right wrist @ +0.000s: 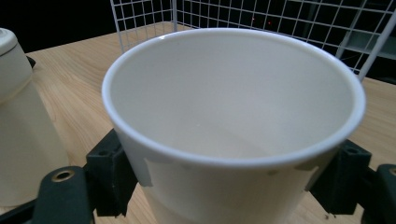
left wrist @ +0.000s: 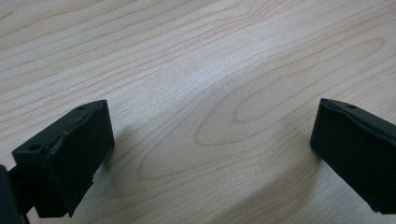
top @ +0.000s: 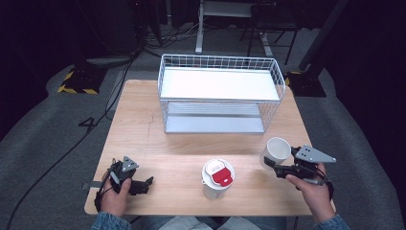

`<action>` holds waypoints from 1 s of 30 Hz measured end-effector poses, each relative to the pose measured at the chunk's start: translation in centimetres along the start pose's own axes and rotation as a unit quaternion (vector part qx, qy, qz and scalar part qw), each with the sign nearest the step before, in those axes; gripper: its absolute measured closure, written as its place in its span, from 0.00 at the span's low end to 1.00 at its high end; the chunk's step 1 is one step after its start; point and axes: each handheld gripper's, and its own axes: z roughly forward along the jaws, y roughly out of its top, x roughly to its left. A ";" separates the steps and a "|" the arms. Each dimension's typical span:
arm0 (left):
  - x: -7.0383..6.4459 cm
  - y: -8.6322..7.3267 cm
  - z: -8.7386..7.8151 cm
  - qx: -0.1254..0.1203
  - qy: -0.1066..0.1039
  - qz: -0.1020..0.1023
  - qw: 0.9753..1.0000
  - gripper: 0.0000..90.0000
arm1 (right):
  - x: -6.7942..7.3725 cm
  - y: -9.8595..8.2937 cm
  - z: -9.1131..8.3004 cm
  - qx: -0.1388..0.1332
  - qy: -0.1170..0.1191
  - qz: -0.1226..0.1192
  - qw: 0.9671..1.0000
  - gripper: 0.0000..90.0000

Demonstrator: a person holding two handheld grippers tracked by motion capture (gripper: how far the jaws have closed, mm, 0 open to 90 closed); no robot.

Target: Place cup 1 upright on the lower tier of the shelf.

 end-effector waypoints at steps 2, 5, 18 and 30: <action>0.0 0.0 0.0 0.000 0.000 0.000 1.000 0.00 | 0.1 0.5 0.2 0.000 0.003 -0.001 1.000 0.25; 0.0 0.0 0.0 0.000 0.000 0.000 1.000 0.00 | 0.2 1.3 0.6 0.000 0.007 -0.005 1.000 0.25; 0.0 0.0 0.0 0.000 0.000 0.000 1.000 0.00 | 0.1 3.4 3.6 0.005 0.012 -0.005 1.000 0.24; 0.0 0.0 0.0 0.000 0.000 0.000 1.000 0.00 | 0.6 5.3 7.1 0.008 0.021 -0.023 0.999 0.25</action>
